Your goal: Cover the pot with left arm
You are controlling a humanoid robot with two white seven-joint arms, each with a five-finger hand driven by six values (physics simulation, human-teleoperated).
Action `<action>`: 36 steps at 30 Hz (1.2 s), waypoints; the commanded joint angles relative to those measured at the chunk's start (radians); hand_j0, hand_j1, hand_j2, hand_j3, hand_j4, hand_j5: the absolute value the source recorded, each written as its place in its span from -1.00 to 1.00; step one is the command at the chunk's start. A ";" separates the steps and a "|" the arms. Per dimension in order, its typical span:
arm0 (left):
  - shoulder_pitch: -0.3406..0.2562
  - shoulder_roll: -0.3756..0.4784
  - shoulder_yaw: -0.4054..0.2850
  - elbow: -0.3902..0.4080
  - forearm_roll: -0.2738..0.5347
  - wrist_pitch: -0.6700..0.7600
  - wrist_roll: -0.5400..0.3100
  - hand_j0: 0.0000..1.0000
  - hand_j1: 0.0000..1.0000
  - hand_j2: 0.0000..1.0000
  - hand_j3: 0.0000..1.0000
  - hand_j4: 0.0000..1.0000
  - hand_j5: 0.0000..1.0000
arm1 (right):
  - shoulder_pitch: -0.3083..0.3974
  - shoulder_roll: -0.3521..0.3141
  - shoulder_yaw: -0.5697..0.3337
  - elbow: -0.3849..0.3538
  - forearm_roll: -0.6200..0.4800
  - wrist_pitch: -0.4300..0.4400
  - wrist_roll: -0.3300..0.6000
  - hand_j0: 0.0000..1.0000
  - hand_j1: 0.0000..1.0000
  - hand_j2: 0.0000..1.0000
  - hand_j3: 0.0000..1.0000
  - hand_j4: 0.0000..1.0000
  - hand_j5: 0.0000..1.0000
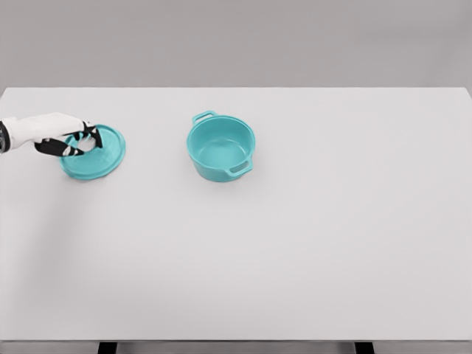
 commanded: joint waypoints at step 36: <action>-0.052 0.042 -0.068 -0.343 0.051 0.003 0.008 0.00 0.00 0.00 0.00 0.00 0.00 | 0.000 0.000 0.000 0.000 0.001 0.000 0.000 1.00 1.00 1.00 1.00 1.00 1.00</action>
